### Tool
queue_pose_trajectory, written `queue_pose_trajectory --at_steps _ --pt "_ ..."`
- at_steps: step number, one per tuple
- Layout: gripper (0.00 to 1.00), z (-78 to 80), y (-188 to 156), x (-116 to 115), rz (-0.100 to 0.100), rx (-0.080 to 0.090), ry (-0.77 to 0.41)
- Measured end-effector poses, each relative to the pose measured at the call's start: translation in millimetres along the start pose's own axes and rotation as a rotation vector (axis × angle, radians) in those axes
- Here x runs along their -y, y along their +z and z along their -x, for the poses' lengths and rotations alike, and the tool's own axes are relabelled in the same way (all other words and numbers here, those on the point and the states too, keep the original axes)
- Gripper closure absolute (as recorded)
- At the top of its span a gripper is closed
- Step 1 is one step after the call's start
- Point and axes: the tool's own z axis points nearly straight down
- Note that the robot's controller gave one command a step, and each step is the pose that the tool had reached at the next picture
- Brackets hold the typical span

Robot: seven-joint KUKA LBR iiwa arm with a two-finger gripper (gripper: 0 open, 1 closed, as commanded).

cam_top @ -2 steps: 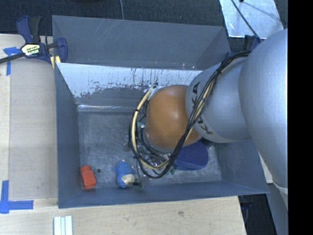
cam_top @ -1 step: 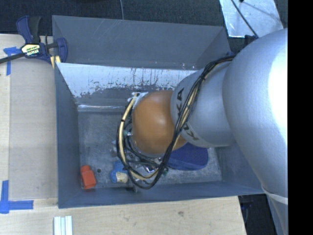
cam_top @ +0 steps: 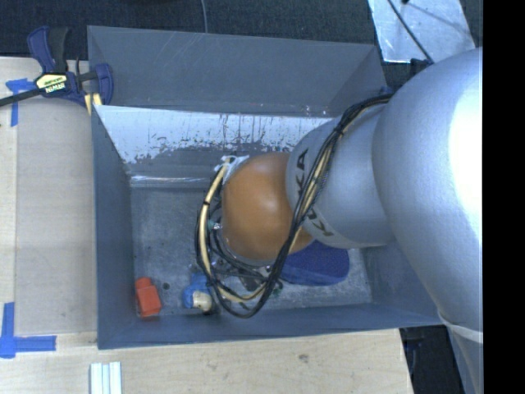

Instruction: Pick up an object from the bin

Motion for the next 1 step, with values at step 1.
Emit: queue_pose_trajectory --at_steps 1 --pt "1.00 6.9 -123.7 0.5 0.000 0.006 0.095"
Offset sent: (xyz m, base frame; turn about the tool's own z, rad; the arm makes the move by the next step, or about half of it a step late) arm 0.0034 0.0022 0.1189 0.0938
